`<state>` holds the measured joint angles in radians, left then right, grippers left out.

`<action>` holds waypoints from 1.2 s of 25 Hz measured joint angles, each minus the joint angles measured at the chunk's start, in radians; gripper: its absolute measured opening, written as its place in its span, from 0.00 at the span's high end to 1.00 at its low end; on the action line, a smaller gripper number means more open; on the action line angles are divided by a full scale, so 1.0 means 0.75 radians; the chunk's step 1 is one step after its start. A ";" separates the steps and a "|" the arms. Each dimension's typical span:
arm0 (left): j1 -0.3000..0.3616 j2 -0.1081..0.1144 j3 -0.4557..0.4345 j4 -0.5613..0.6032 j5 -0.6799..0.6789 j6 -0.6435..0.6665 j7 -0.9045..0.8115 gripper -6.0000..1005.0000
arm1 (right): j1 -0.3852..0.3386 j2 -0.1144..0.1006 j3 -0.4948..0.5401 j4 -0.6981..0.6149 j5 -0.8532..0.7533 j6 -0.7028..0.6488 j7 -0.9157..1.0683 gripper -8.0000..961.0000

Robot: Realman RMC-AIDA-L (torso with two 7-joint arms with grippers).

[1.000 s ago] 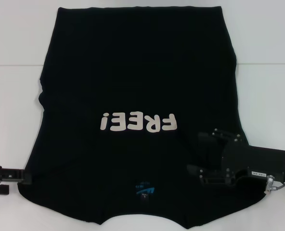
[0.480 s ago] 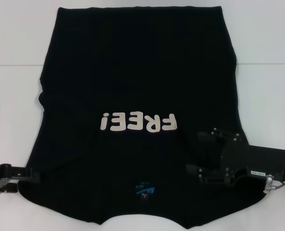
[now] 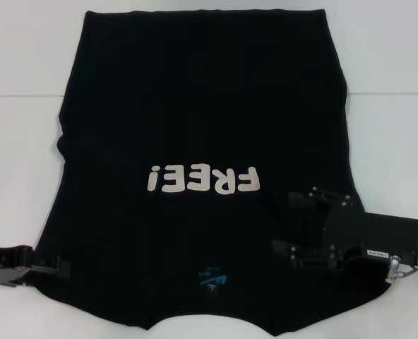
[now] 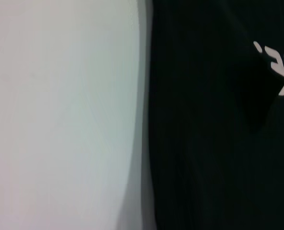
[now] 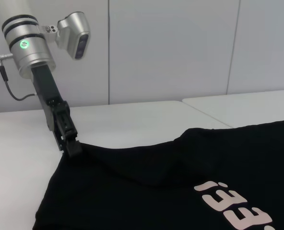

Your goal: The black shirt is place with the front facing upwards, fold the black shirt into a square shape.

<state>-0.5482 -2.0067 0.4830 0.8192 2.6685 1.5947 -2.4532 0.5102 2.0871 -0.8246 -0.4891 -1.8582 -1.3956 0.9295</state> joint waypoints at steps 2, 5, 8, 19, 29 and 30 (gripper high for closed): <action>0.000 -0.003 0.007 0.000 0.001 -0.001 0.005 0.25 | 0.001 0.000 0.001 0.000 0.003 0.000 0.000 0.03; 0.001 -0.006 0.013 -0.003 0.002 -0.011 0.011 0.29 | 0.001 0.001 0.005 0.000 0.006 -0.003 0.000 0.03; 0.001 -0.006 0.017 -0.011 0.001 -0.016 0.016 0.41 | 0.001 0.001 0.007 0.000 0.007 -0.006 0.000 0.03; 0.004 -0.008 0.022 -0.011 -0.002 -0.023 0.027 0.67 | 0.000 0.003 0.009 -0.008 0.010 -0.011 0.038 0.03; 0.007 -0.003 0.011 -0.011 -0.025 0.006 0.060 0.95 | -0.016 -0.047 0.079 -0.191 -0.033 -0.165 0.529 0.04; 0.007 -0.003 0.011 -0.011 -0.032 0.009 0.065 0.95 | -0.014 -0.062 0.077 -0.246 -0.069 -0.183 0.701 0.04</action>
<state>-0.5429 -2.0089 0.4912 0.8108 2.6446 1.6015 -2.4045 0.4994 2.0408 -0.7671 -0.6736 -1.9099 -1.5332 1.4556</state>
